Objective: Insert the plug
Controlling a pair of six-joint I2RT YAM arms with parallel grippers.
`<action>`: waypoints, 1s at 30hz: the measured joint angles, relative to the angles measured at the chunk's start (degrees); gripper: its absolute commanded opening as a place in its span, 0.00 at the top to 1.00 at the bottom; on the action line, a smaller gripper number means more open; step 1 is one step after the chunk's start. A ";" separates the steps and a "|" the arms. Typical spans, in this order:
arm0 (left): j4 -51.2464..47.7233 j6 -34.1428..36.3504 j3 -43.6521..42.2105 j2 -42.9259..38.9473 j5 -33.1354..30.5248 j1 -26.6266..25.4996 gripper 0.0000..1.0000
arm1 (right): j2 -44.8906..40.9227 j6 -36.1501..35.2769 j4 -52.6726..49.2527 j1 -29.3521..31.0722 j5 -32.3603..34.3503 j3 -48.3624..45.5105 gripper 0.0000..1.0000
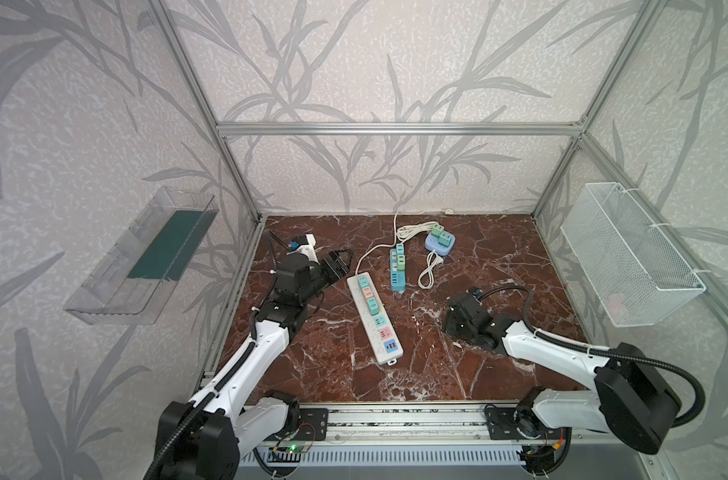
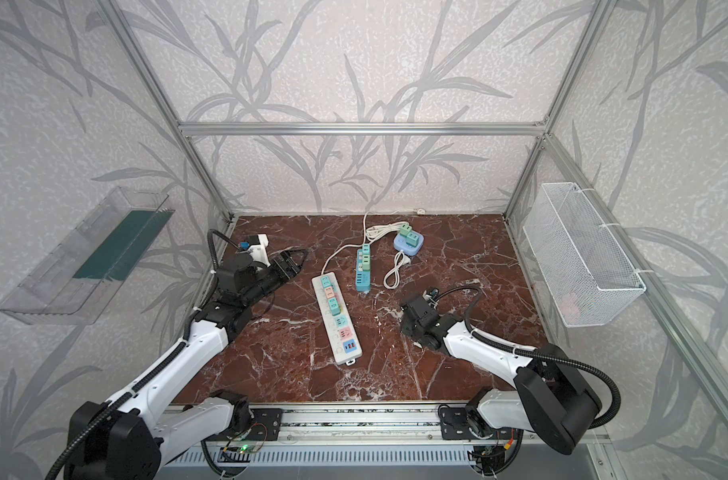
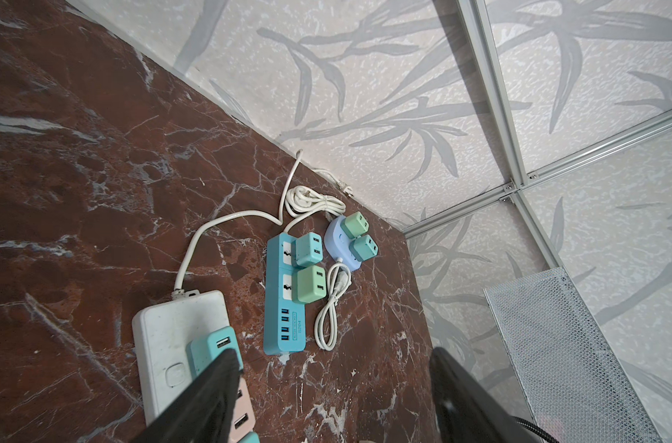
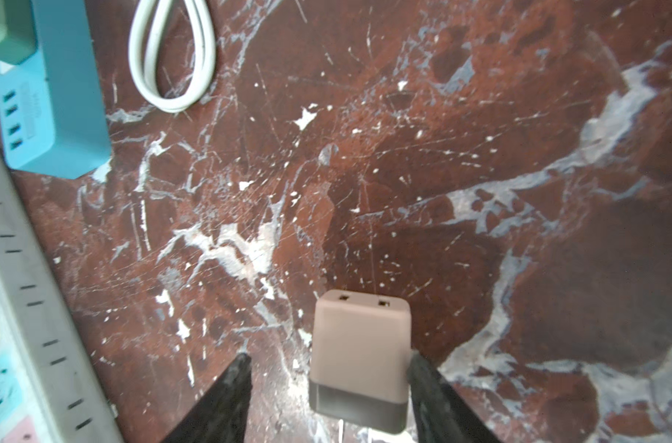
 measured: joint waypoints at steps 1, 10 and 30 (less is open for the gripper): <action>0.00 0.04 0.00 0.00 -0.02 0.00 0.22 | -0.28 0.44 0.26 0.00 -1.07 -0.13 0.35; -0.44 0.52 0.00 0.04 -0.04 0.00 0.22 | -1.84 2.60 2.93 -0.63 -6.69 -0.63 0.35; -16.96 3.85 14.16 4.35 -9.68 -3.26 0.04 | -11.63 -19.80 -2.91 -17.94 -15.65 -1.81 0.40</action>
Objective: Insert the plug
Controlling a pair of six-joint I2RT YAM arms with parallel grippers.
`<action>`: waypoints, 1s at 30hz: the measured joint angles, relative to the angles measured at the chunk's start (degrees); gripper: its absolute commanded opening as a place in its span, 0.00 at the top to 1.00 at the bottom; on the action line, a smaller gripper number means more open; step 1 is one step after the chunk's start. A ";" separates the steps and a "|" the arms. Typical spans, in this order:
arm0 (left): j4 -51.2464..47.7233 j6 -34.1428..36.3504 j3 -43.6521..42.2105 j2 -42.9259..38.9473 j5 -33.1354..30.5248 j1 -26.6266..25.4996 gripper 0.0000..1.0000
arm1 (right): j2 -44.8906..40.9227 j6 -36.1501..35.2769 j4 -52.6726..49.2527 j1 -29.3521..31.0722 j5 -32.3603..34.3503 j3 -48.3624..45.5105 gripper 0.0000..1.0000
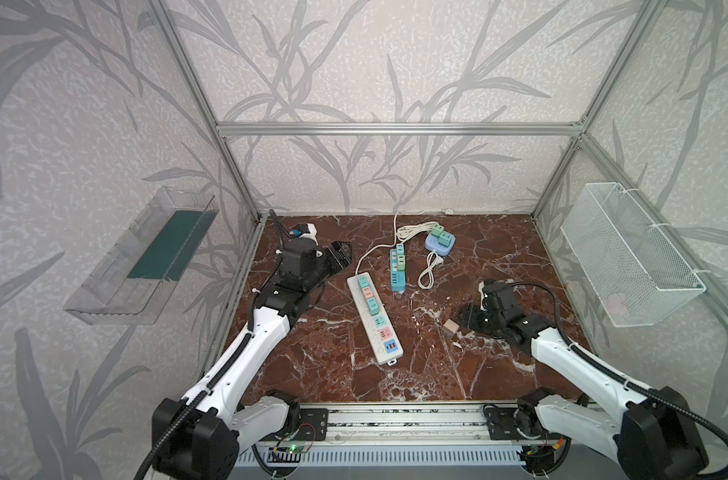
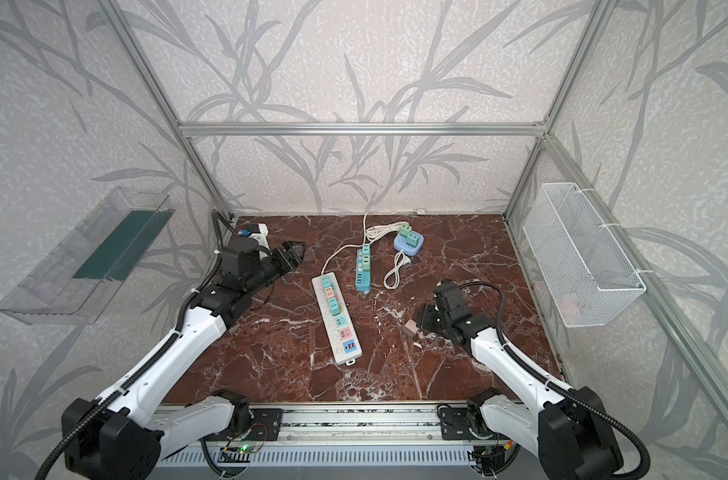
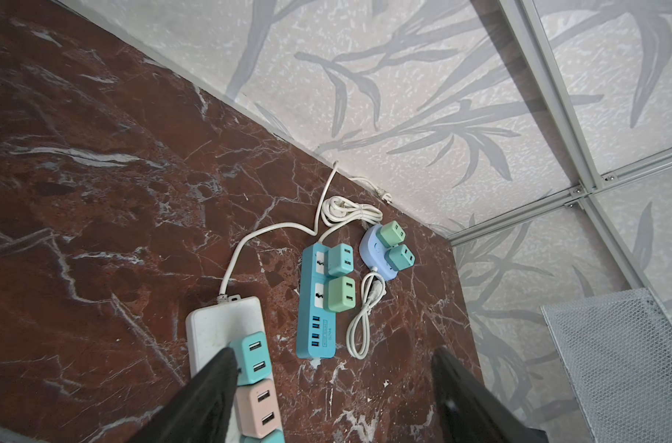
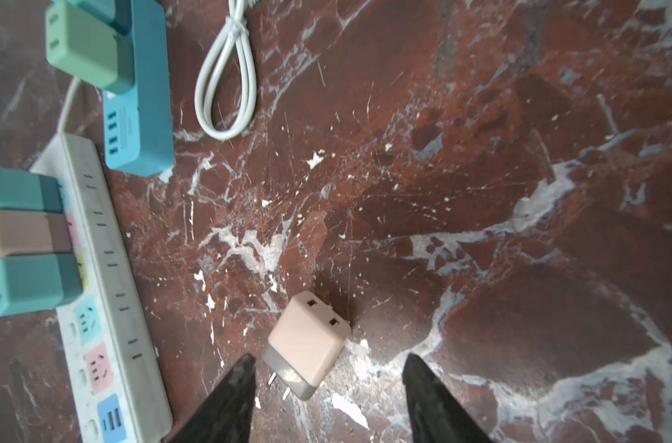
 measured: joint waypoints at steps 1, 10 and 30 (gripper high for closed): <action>-0.20 0.11 0.79 0.96 0.37 0.00 0.01 | -0.04 -0.15 0.57 -1.11 -1.05 -0.33 0.40; -3.74 5.03 4.09 7.21 4.22 -1.27 0.15 | -1.01 -2.54 4.96 -9.09 -8.46 -2.84 0.37; -25.68 25.79 32.44 34.27 -15.56 -37.22 0.21 | -18.64 -2.62 8.79 -11.80 -1.46 -11.34 0.40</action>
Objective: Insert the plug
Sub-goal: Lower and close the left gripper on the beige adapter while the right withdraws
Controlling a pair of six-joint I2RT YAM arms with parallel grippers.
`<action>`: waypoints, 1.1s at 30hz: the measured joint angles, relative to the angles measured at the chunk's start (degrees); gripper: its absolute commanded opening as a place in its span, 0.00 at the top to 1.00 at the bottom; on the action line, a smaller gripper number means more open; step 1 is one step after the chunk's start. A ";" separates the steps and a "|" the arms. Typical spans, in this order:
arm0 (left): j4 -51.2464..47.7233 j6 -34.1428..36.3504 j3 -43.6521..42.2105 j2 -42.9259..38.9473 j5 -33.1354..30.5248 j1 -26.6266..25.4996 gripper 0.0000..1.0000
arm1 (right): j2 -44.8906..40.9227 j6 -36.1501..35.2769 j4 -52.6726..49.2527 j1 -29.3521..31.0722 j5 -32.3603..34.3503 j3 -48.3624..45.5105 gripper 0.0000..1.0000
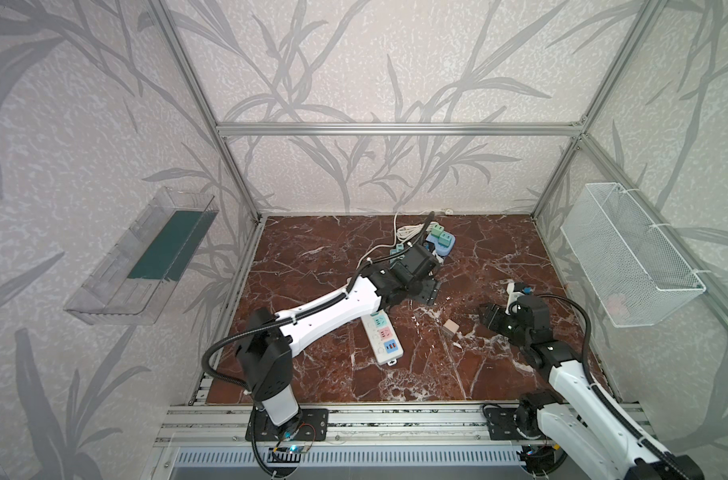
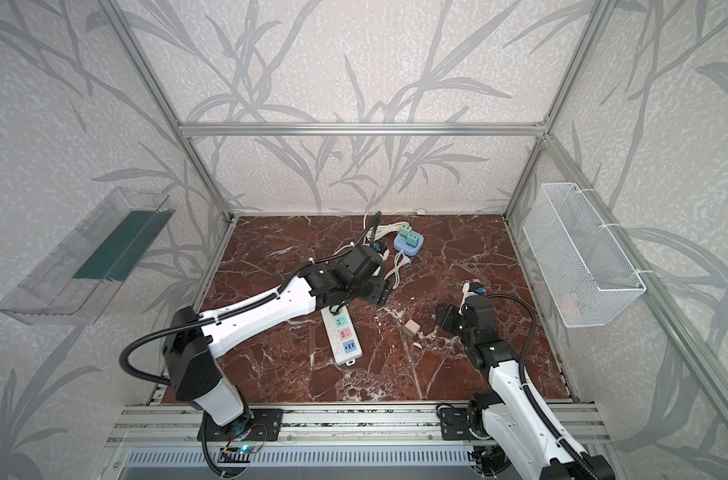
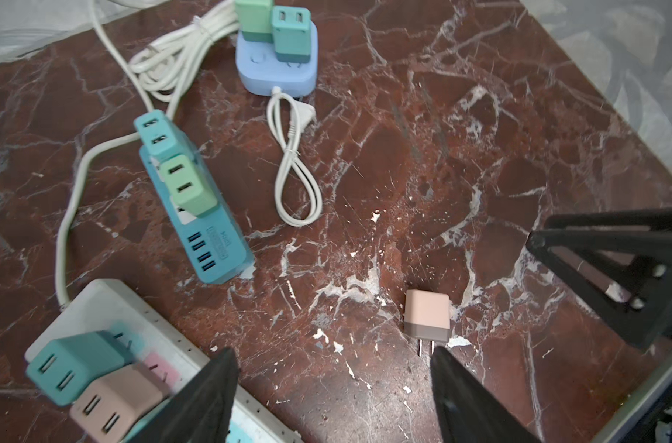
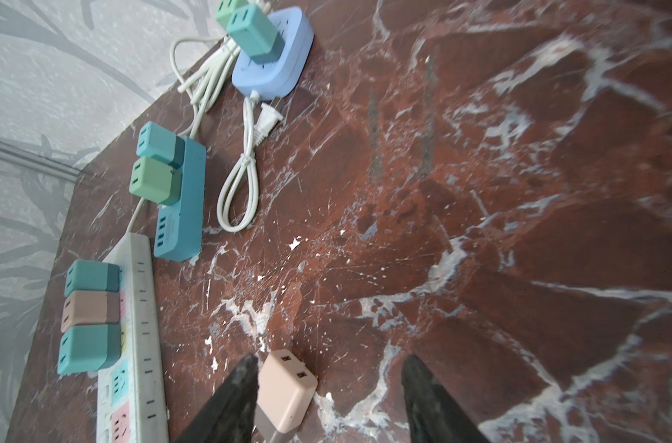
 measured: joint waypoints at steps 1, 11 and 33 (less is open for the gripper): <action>-0.96 0.39 1.57 1.73 -0.04 -0.76 0.21 | -1.53 0.07 -0.26 -0.07 1.05 -0.42 0.40; -17.18 3.28 25.16 24.59 3.52 -6.14 0.26 | -10.73 0.57 -3.82 -0.44 7.96 -2.64 0.38; -25.07 2.47 33.88 37.90 7.19 -7.28 0.40 | -9.92 0.52 -4.81 -0.96 8.59 -2.67 0.37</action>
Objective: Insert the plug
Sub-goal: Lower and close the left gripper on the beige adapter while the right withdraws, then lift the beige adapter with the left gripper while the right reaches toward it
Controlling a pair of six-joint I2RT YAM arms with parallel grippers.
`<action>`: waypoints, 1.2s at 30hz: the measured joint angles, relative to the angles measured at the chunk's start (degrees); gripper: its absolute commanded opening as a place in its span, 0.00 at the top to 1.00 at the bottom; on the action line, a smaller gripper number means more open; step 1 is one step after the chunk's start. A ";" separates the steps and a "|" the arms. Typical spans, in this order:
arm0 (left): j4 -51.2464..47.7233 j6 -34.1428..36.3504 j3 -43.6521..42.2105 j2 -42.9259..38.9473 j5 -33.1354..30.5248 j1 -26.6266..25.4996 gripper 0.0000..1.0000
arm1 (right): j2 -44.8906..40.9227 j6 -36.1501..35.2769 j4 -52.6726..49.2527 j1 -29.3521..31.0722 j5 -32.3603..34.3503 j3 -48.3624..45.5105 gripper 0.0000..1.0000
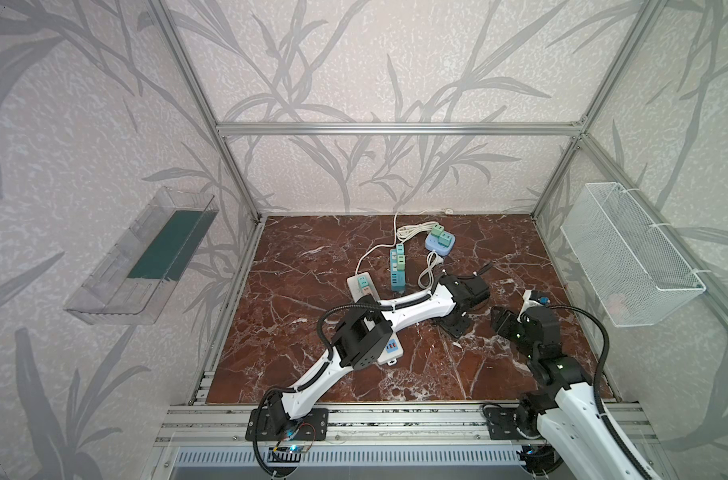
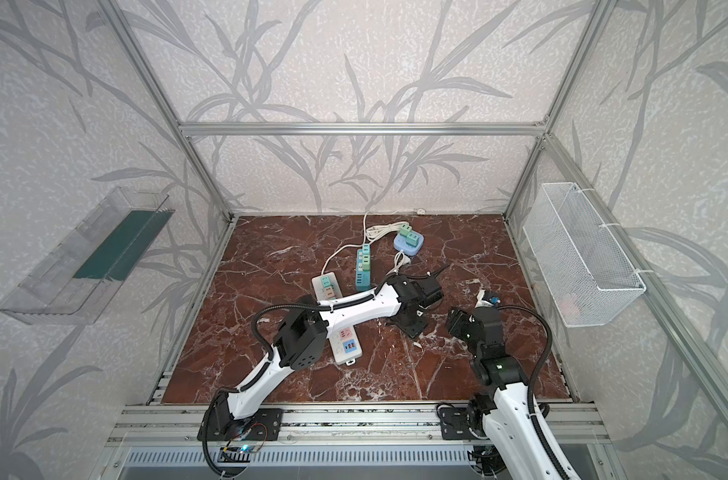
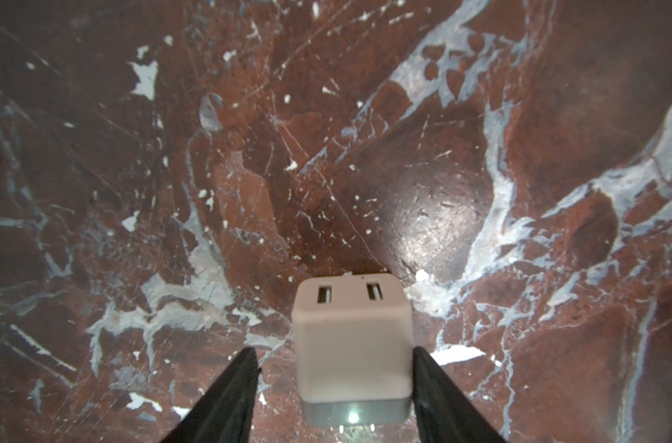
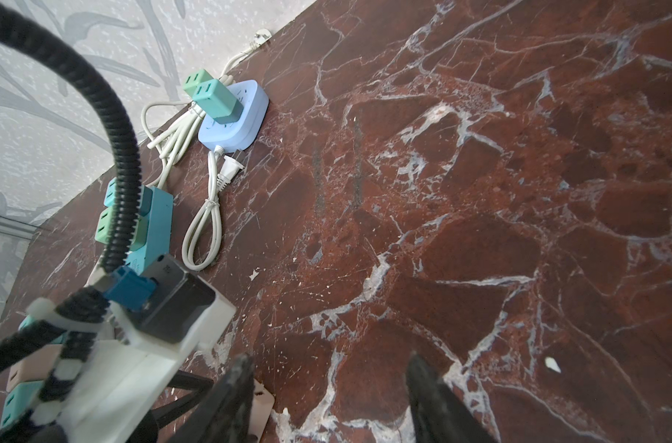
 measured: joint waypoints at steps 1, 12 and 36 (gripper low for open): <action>0.02 -0.07 0.07 0.20 0.02 -0.02 0.42 | 0.00 0.02 0.00 -0.07 0.00 0.00 0.37; 0.07 0.15 0.11 1.62 0.17 -0.07 0.51 | -0.09 -0.02 -0.04 -0.11 0.04 0.00 0.37; 79.97 9.29 -68.24 -36.48 -3.98 -0.07 0.77 | 15.67 -7.37 -11.30 0.79 -13.97 21.77 0.50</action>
